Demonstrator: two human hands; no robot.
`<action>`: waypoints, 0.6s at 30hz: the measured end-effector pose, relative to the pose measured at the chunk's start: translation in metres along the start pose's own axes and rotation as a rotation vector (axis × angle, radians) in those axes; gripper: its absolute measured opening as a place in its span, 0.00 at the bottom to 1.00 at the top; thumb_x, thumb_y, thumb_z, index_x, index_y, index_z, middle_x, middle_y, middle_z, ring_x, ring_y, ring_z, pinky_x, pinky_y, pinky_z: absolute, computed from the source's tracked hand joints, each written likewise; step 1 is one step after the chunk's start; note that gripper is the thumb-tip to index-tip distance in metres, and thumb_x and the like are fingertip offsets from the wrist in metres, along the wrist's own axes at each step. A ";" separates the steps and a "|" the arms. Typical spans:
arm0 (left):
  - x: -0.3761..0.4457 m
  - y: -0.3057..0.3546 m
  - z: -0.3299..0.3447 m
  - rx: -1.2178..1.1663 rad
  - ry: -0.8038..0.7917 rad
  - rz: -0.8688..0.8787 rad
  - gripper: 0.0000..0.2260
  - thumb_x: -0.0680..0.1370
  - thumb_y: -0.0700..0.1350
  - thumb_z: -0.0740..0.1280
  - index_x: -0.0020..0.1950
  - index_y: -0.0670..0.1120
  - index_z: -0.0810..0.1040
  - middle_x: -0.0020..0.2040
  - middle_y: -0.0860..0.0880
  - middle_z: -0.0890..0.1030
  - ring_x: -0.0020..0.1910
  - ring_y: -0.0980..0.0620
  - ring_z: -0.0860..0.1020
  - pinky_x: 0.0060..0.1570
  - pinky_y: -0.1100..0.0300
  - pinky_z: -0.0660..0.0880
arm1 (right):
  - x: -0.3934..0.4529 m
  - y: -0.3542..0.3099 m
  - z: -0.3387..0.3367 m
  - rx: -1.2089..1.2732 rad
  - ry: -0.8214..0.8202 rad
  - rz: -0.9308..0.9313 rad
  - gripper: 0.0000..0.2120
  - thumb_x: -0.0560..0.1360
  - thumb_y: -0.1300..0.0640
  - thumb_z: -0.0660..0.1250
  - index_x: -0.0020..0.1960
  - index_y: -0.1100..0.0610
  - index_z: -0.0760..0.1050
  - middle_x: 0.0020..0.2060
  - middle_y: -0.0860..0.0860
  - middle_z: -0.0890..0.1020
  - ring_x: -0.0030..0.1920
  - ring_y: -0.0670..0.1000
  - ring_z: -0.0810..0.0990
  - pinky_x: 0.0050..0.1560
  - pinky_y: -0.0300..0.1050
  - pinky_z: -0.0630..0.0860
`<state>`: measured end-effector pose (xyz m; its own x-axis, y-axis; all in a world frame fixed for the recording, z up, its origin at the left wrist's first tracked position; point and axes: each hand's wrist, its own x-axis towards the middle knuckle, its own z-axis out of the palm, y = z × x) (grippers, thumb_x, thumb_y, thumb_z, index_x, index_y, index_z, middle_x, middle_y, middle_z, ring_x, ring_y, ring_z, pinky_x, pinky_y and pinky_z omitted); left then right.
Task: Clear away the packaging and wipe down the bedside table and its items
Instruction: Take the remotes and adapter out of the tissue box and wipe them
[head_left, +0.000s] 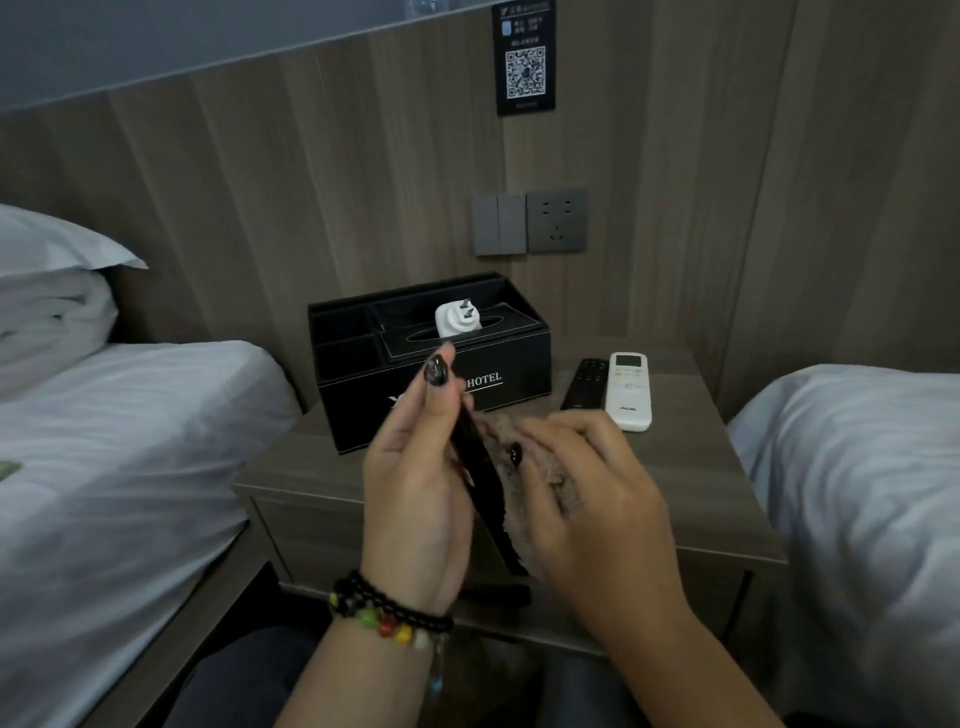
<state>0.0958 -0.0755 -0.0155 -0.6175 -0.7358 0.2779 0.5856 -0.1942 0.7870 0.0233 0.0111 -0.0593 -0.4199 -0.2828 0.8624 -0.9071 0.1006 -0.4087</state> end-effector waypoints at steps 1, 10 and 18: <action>0.005 0.005 0.006 0.024 -0.020 0.023 0.19 0.69 0.51 0.68 0.58 0.48 0.81 0.45 0.51 0.81 0.49 0.54 0.78 0.54 0.59 0.76 | -0.001 0.007 -0.001 -0.020 -0.017 0.014 0.13 0.75 0.56 0.64 0.58 0.54 0.79 0.50 0.47 0.78 0.45 0.45 0.79 0.38 0.44 0.80; 0.100 -0.002 0.081 0.144 -0.260 -0.104 0.21 0.79 0.54 0.60 0.63 0.40 0.77 0.45 0.49 0.78 0.43 0.55 0.76 0.42 0.59 0.76 | 0.015 0.049 -0.028 -0.172 -0.014 0.209 0.12 0.74 0.58 0.68 0.57 0.50 0.80 0.49 0.46 0.77 0.44 0.44 0.78 0.43 0.38 0.77; 0.185 -0.057 0.119 0.664 -0.273 -0.321 0.13 0.84 0.47 0.54 0.50 0.41 0.75 0.41 0.43 0.79 0.34 0.51 0.80 0.29 0.58 0.80 | 0.021 0.079 -0.036 -0.373 -0.288 0.515 0.11 0.76 0.53 0.60 0.55 0.46 0.78 0.53 0.46 0.77 0.50 0.48 0.77 0.48 0.45 0.77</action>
<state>-0.1144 -0.1238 0.0570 -0.8609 -0.5072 0.0393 -0.0265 0.1219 0.9922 -0.0583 0.0473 -0.0630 -0.8214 -0.3480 0.4519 -0.5659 0.5957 -0.5699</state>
